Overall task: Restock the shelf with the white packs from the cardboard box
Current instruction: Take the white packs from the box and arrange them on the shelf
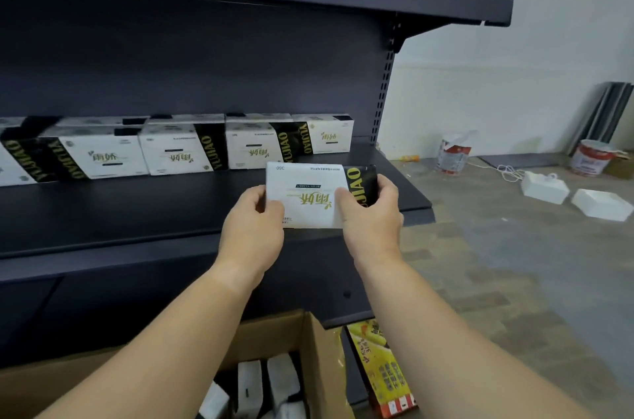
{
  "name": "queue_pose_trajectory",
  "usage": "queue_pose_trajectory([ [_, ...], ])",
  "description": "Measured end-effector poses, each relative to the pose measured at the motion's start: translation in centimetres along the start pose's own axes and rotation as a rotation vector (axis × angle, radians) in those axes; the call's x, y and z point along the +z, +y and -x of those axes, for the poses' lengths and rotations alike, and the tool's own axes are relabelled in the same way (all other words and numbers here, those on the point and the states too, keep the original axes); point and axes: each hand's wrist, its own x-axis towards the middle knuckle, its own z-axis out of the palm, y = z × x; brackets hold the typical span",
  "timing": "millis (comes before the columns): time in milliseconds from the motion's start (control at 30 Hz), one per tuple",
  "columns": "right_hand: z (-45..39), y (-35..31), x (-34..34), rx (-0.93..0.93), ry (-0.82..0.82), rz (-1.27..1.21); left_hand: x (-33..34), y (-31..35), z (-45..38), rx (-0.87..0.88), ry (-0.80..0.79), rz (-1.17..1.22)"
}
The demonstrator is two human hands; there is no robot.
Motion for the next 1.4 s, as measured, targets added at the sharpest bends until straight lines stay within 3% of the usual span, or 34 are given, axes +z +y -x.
queue_pose_trajectory([
  [267, -9.2, 1.2, -1.0, -0.023, -0.112, -0.032, 7.0, 0.8, -4.7, 0.012, 0.118, -0.101],
  [533, -16.6, 2.8, -0.9, -0.014, -0.160, -0.008, 12.1, 0.4, -10.2, -0.030, 0.119, -0.180],
  [833, -21.4, 3.4, 1.9, 0.002, -0.183, 0.209, 13.5, -0.7, -14.8, -0.052, 0.218, -0.265],
  [1400, -25.4, 3.6, 5.4, 0.014, -0.265, 0.028, 14.7, -1.5, -20.3, -0.064, 0.309, -0.381],
])
